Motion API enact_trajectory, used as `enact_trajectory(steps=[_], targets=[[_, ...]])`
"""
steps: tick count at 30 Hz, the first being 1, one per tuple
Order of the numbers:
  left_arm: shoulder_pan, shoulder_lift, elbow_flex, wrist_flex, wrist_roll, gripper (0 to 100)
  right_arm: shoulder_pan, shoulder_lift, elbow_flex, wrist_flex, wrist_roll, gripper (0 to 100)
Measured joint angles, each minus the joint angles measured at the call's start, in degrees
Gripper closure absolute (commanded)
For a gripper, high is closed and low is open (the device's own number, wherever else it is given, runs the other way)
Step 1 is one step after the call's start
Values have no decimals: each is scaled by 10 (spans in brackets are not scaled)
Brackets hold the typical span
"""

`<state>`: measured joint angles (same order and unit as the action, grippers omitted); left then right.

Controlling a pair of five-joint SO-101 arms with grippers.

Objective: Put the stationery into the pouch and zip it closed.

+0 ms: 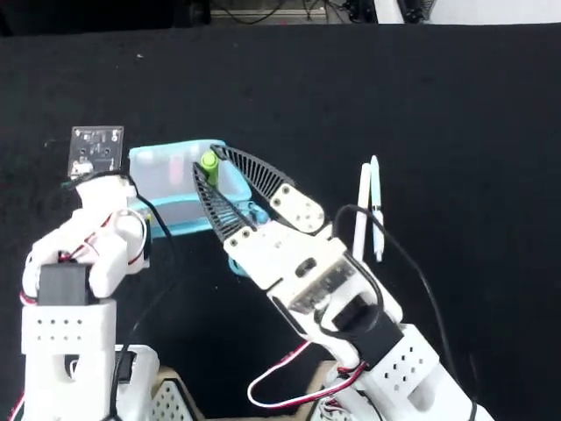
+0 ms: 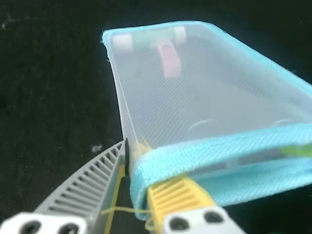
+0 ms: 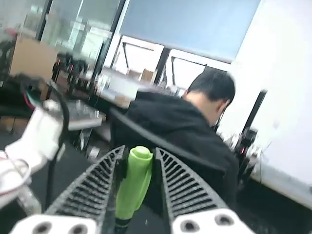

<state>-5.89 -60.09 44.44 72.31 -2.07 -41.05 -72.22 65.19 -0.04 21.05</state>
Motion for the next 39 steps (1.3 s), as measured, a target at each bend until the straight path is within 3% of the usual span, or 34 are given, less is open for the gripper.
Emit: enact_trajectory(steps=[11, 21, 29, 36, 39], targets=[[1, 156, -96, 11, -4, 970, 1, -3, 96, -26, 0, 988], [1, 168, -113, 24, -4, 970, -1, -1, 164, -26, 0, 987], [1, 168, -113, 25, -4, 970, -85, 0, 171, -26, 2, 987], [1, 168, -113, 25, -4, 969, -92, 0, 171, 16, -11, 983], [1, 168, -113, 25, -4, 969, -92, 0, 171, 38, -46, 907]])
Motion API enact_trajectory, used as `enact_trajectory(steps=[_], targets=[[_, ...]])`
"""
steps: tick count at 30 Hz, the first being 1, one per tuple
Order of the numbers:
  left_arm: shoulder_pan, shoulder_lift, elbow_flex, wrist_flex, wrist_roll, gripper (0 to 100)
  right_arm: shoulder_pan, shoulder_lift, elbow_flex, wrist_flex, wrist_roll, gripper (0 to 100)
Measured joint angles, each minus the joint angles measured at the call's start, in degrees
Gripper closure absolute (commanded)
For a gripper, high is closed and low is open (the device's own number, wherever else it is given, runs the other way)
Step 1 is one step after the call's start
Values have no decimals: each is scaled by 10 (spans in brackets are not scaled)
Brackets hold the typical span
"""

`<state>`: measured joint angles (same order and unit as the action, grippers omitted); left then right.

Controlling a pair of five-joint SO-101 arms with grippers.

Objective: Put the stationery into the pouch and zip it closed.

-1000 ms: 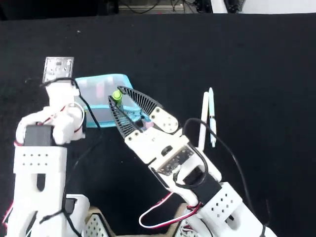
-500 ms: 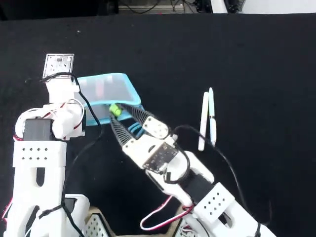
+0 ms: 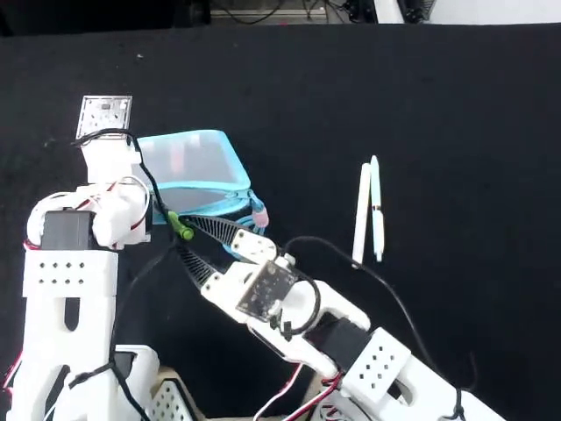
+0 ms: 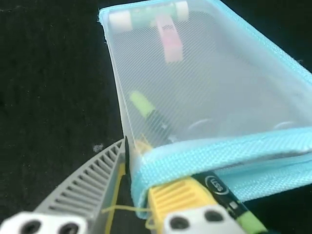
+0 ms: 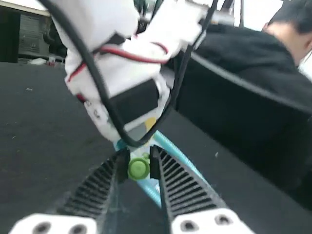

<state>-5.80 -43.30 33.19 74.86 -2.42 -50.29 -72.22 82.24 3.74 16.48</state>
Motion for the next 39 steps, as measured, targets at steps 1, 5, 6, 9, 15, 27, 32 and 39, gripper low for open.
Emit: enact_trajectory(steps=[1, 5, 6, 9, 15, 27, 32, 39], targets=[[0, 0, 0, 0, 0, 969, 0, 0, -2, 7, -10, 871], [0, 0, 0, 0, 0, 968, -1, 0, -20, 62, -46, 799], [0, 0, 0, 0, 0, 968, -1, 0, -30, 80, -57, 802], [0, 0, 0, 0, 0, 968, -1, 0, -64, 135, -85, 804], [0, 0, 0, 0, 0, 968, 3, 0, -143, 248, -93, 804], [0, 0, 0, 0, 0, 967, 292, 0, -263, 428, -121, 804], [0, 1, 0, 0, 0, 967, 406, -1, -156, 385, -189, 804], [0, 1, 0, 0, 0, 967, 509, -1, -34, 258, -238, 804]])
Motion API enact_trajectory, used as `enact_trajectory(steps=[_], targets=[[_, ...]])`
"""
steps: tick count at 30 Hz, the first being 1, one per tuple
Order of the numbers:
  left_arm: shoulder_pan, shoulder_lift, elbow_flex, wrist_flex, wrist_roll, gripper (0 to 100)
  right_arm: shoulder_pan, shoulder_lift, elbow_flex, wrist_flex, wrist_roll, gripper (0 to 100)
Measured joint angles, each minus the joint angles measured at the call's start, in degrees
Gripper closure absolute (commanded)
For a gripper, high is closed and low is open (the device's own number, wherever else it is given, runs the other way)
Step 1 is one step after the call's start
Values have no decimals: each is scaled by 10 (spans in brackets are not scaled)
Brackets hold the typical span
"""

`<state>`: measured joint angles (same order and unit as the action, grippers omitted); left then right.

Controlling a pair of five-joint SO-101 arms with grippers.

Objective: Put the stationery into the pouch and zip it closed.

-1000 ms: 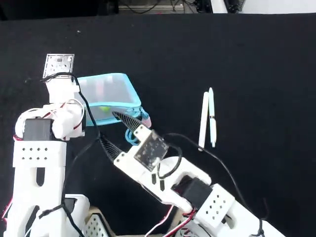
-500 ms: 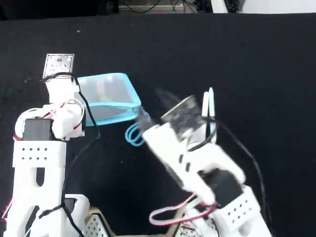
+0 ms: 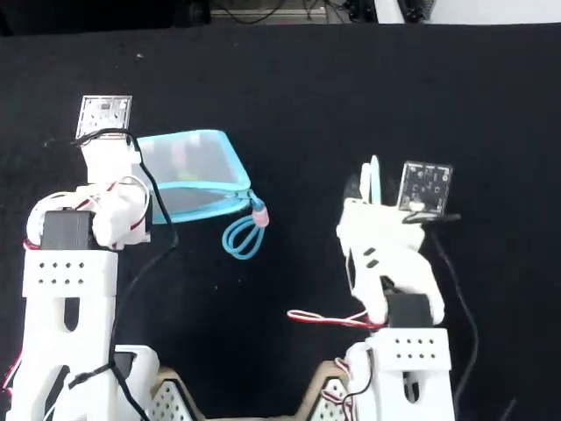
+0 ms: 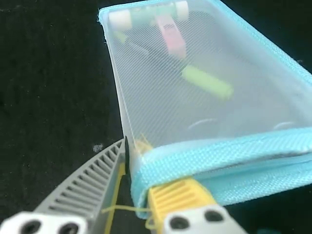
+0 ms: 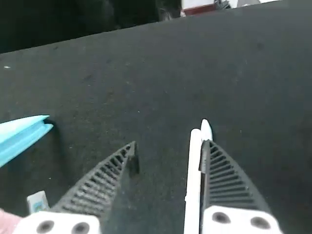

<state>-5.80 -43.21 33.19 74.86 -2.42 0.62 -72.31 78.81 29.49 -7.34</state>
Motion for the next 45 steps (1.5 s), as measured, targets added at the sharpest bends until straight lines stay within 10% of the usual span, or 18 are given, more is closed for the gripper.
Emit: enact_trajectory(steps=[17, 45], targets=[[0, -1, 8, 0, 0, 967, 6, 1, 88, -137, -4, 801], [0, -1, 11, 0, 0, 967, 6, 76, 43, -83, -4, 804]])
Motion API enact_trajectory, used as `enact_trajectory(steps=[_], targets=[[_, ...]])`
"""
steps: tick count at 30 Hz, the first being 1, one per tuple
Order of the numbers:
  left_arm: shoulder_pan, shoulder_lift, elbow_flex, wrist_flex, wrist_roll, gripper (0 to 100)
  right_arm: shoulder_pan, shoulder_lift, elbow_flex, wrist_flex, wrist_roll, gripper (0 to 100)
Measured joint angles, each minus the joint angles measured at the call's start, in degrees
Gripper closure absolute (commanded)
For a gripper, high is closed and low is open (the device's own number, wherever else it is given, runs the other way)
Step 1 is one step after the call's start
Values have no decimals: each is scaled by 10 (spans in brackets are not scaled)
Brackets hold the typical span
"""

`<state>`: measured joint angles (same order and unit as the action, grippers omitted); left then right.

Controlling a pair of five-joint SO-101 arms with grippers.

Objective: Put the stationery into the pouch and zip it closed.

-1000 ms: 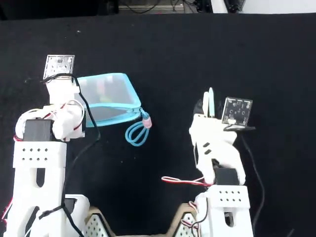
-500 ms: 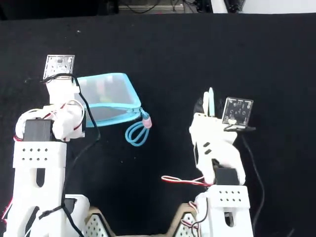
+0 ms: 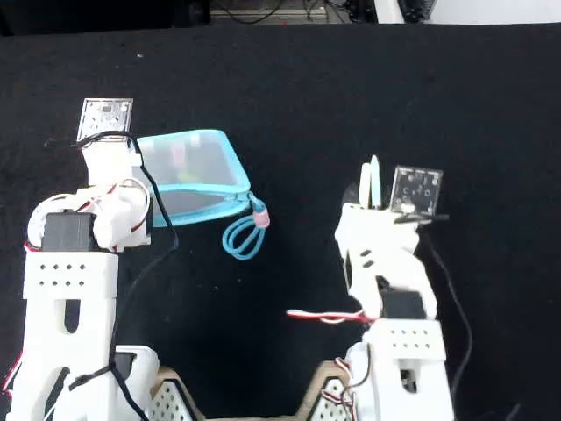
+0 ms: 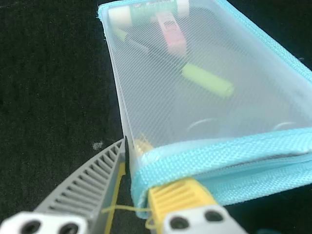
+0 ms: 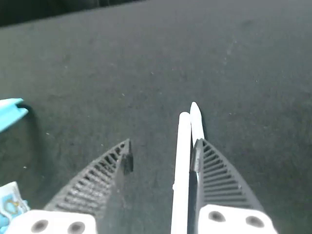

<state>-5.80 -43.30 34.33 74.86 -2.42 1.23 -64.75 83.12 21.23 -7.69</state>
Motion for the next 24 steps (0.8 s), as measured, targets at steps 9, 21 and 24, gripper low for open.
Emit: enact_trajectory(steps=[9, 21, 24], targets=[[0, 0, 4, 0, 0, 967, 20, 213, -114, 2, 0, 804], [0, -1, 5, 0, 0, 967, 20, 470, -265, 2, 0, 804], [0, -1, 5, 0, 0, 967, 20, 513, -290, 2, 0, 804]])
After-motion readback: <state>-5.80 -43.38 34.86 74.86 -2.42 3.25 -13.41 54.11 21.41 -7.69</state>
